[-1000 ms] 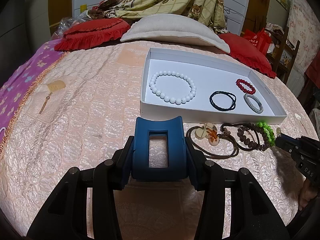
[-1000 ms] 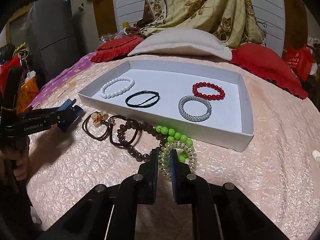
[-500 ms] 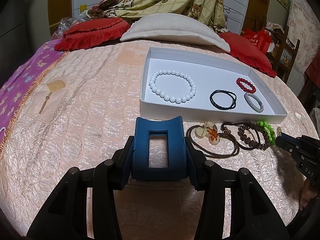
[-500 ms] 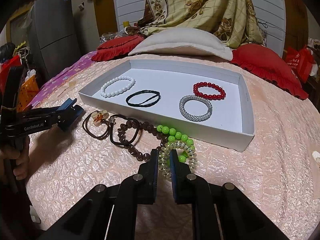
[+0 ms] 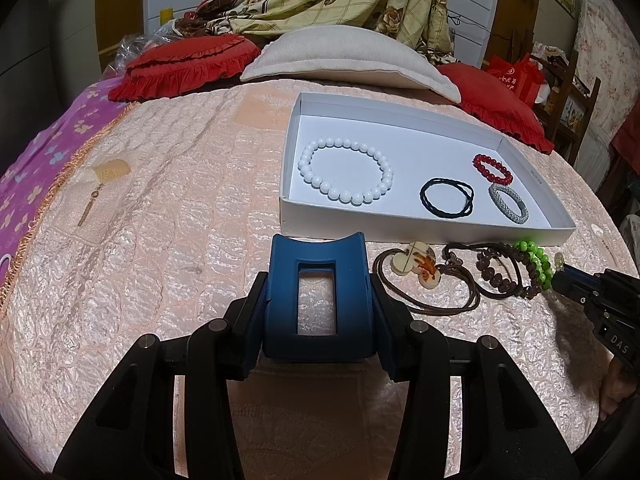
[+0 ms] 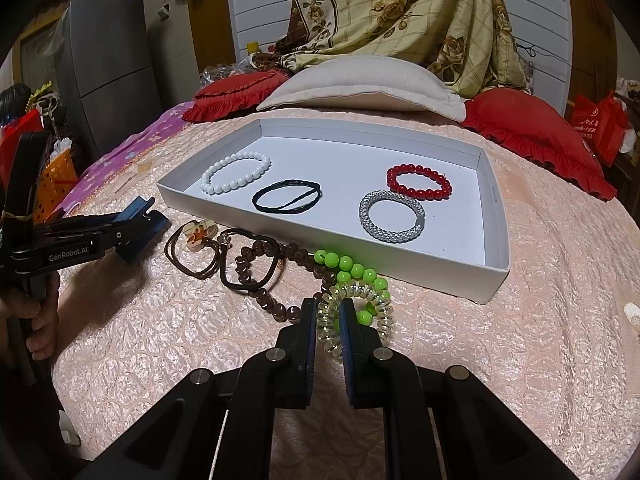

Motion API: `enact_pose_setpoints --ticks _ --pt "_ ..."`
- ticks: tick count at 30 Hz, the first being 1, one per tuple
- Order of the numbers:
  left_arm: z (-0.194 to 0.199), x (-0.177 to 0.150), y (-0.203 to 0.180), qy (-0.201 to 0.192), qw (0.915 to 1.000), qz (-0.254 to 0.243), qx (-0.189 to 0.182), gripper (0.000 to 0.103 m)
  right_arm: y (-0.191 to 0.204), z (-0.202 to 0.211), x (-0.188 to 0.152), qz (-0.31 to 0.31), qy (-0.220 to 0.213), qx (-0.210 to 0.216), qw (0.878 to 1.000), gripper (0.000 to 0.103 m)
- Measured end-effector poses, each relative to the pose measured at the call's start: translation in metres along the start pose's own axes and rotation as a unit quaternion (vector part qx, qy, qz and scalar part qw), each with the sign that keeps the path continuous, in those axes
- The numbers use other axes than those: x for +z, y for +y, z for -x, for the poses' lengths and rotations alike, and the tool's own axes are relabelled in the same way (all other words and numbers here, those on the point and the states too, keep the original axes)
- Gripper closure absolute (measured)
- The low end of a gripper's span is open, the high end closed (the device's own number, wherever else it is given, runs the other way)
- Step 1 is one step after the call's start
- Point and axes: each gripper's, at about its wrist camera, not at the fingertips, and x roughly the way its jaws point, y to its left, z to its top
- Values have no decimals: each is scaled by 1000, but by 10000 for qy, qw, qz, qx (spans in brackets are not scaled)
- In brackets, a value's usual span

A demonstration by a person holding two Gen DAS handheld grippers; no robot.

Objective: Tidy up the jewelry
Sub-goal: 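Close the right tool on the clear coil hair tie while the left holds the clip, then carry the clip and coil tie into the box with both tools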

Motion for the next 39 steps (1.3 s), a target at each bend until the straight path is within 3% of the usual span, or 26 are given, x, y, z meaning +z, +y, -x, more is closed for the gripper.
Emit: enact_pose_setpoints --ticks 28,39 --pt "0 -1 1 -26 10000 1 12 58 1 3 -1 41 -45 -11 10000 92" --pt "17 6 5 -410 9990 48 -142 58 0 8 0 36 -122 7 9999 92"
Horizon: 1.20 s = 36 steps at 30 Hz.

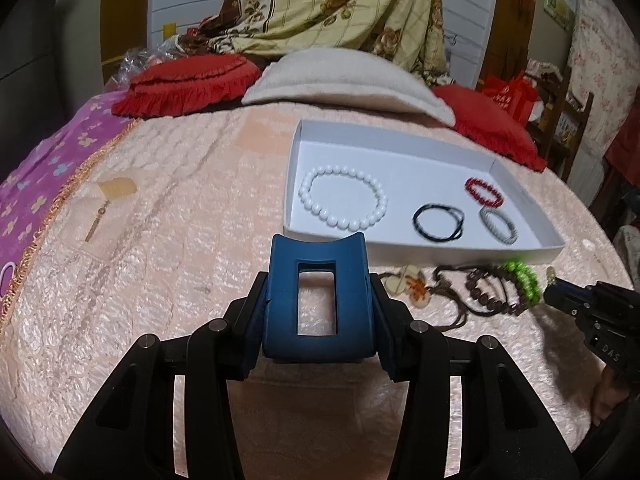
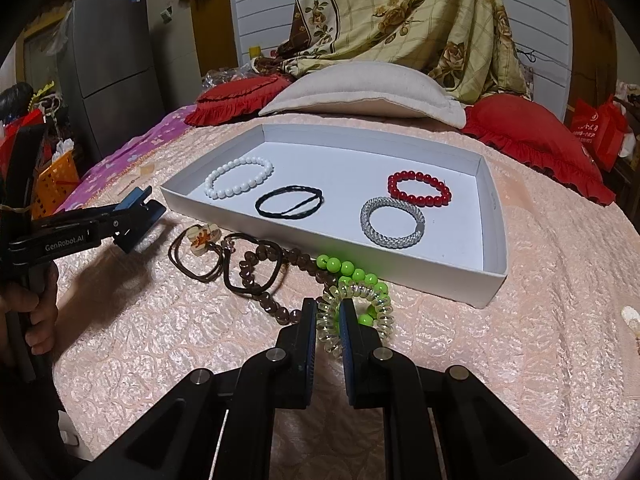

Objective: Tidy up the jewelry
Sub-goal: 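Carry the clip and coil tie into the box with both tools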

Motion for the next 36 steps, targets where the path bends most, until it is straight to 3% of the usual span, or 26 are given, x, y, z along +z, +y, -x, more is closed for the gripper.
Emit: enact_pose_setpoints --ticks 8,14,18,27,31,36 --pt "4 25 1 -299 9989 168 -329 58 -10 23 24 -291 -602 261 9974 92" --pt "-8 61 -10 -427 9975 89 -550 58 -13 10 57 -292 -649 349 9969 92" --pt "-31 81 -20 -343 9972 -89 -663 58 -16 -16 78 -306 -443 393 9978 92" --pt "-114 116 -48 470 9968 -162 -627 58 -32 -92 128 -659 358 99 9971 92" --pt "-144 128 -54 792 9959 -138 -404 58 -35 -119 136 -792 639 75 9948 92" --pt "-161 131 -64 983 9941 -219 -400 58 -39 -133 130 -881 848 0 9925 92"
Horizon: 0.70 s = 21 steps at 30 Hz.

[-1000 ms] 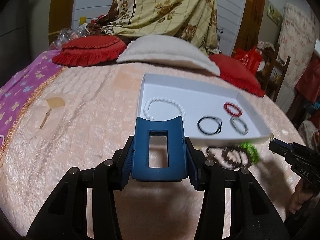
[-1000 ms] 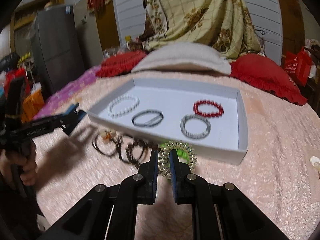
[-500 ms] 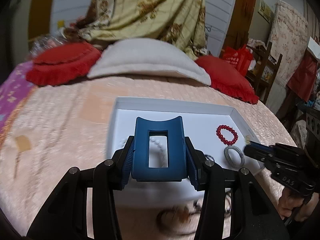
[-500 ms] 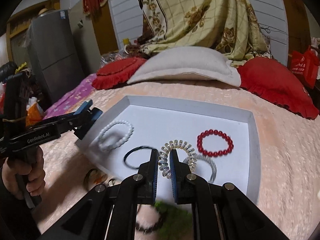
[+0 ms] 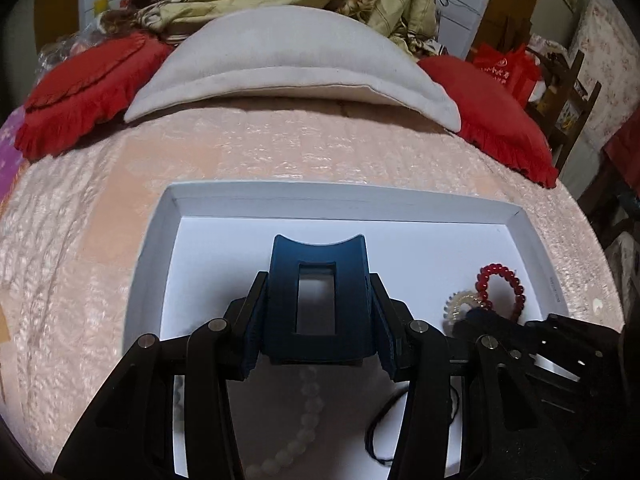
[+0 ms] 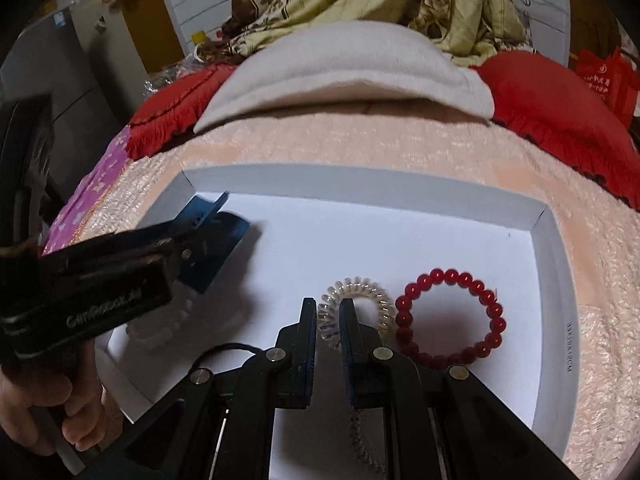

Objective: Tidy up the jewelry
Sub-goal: 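Carry the clip and coil tie into the box with both tools, then open both tools to release the clip and coil tie, then withdraw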

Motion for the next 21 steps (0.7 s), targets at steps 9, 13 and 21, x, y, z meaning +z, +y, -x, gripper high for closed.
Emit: enact_pose_setpoints --ticks 9,13,21 --pt "19 1 9 -205 9997 150 -71 48 -17 11 -2 -407 -309 425 9978 92" --pt "45 1 15 -402 9992 27 4 44 -15 22 -7 -489 -467 501 9965 91" --pt "109 -38 29 -802 9965 -203 121 44 -11 59 -43 -401 -688 360 9962 67"
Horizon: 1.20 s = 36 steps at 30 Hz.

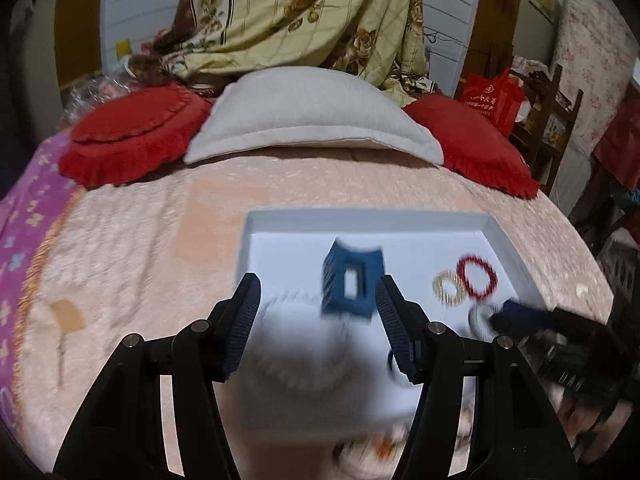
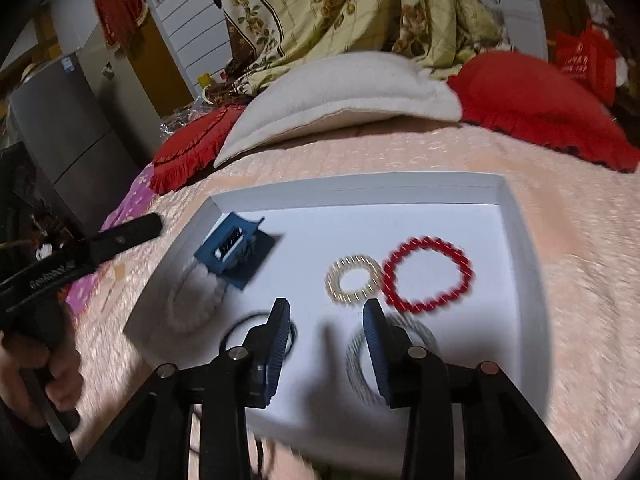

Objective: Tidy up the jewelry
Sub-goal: 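Open both tools to release the clip and coil tie, then withdraw, then close the left tool on the brown cord bracelet with the heart pendant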

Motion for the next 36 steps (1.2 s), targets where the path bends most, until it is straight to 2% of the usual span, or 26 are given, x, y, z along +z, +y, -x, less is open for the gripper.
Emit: enact_pose_setpoints --ticks 4,7,10,12,15,18,29,34,35,36 --pt "38 -43 4 -91 9998 -5 -190 44 -3 35 -28 -49 -167 -64 9998 67" --pt "51 -70 0 -109 9994 15 -338 44 -7 63 -52 -192 -331 -132 9992 66" --pt "42 -95 -10 74 9990 -61 -447 44 -9 84 -78 -322 -414 -305 9982 57" --pt "30 -102 -16 271 9983 -148 -502 44 -11 84 -96 -372 -251 -492 9978 55" --pt "16 -106 -23 396 9976 -271 -494 44 -17 72 -114 -352 169 -660 9971 55" --pt "9 -108 -30 472 9958 -387 -679 44 -18 70 -118 -95 149 -762 9969 54" --pt "-18 -101 -39 734 9930 -816 -427 43 -13 65 -116 59 142 -863 9962 49" --pt "-22 -103 -50 804 9897 -1141 -316 36 -13 65 -116 35 135 -840 9964 49" --pt "-22 -103 -51 803 9893 -1175 -313 37 -13 65 -116 27 132 -820 9965 49" --pt "-22 -104 -52 797 9893 -1181 -320 44 -13 65 -115 15 125 -797 9967 49"
